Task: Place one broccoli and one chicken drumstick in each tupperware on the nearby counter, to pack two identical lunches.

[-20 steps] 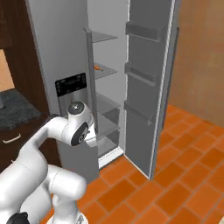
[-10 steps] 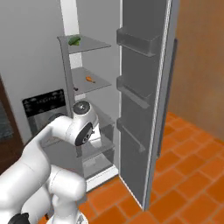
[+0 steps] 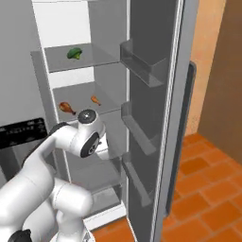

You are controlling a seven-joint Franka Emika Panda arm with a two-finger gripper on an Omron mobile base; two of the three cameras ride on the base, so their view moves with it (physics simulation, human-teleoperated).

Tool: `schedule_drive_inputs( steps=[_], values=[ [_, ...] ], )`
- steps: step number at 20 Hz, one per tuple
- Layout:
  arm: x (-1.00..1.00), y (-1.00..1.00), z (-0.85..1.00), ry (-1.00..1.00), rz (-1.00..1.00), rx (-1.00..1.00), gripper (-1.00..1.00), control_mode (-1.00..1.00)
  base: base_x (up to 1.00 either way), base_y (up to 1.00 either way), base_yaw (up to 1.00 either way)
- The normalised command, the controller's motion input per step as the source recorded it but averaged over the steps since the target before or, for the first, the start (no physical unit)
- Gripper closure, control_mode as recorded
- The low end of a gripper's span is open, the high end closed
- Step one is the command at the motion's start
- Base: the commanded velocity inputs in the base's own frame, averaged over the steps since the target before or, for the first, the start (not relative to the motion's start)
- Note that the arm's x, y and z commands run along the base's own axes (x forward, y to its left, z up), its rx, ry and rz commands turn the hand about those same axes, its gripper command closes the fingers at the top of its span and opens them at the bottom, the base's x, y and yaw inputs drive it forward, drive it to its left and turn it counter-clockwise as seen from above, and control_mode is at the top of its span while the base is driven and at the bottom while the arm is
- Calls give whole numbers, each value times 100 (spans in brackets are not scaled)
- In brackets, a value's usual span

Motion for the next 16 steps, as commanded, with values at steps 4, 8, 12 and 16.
schedule_drive_inputs(
  steps=[4,8,12,16],
  values=[
    [0,0,0,0,0,0,-100,100,0,0,60],
    [0,0,0,0,0,0,-100,100,48,-26,43],
    [0,0,0,0,0,0,-100,100,58,-48,12],
    [0,0,0,0,0,0,-100,100,13,-52,29]
  ],
)
